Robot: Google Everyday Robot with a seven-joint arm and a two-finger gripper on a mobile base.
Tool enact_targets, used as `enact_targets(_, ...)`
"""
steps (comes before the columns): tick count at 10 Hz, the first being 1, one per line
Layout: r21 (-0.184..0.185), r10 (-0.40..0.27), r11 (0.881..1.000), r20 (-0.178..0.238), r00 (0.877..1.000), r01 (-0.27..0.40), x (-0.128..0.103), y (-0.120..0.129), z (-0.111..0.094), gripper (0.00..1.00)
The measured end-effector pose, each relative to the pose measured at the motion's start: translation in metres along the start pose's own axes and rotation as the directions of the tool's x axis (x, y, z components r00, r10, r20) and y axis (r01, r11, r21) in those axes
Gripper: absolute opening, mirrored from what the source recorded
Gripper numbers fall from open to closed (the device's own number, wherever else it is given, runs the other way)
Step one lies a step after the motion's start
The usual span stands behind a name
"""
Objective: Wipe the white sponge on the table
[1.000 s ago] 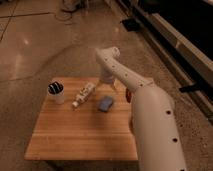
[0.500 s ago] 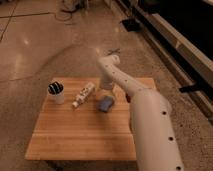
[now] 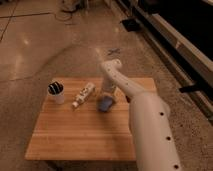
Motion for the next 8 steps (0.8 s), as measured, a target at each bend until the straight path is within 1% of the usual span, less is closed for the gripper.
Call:
enact_targets(2,0.006,0.017,1.000,0.005,1.000,-0.017,0.002,0.012,-0.001,0.29)
enact_targets(3,0.011,0.028,1.000,-0.002,1.000,-0.028,0.005,0.023,-0.004,0.17)
enact_targets(4,0.015,0.038,0.999,-0.014,0.999,-0.037,0.010,0.034,-0.008,0.08)
enact_targets(5,0.018,0.048,0.999,-0.023,0.999,-0.048,0.014,0.043,-0.010,0.02)
enact_targets(6,0.017,0.071,0.997,-0.042,0.997,-0.070,0.022,0.064,-0.014,0.00)
enact_targets(8,0.028,0.100,0.995,-0.080,0.992,-0.098,0.035,0.080,-0.023,0.00)
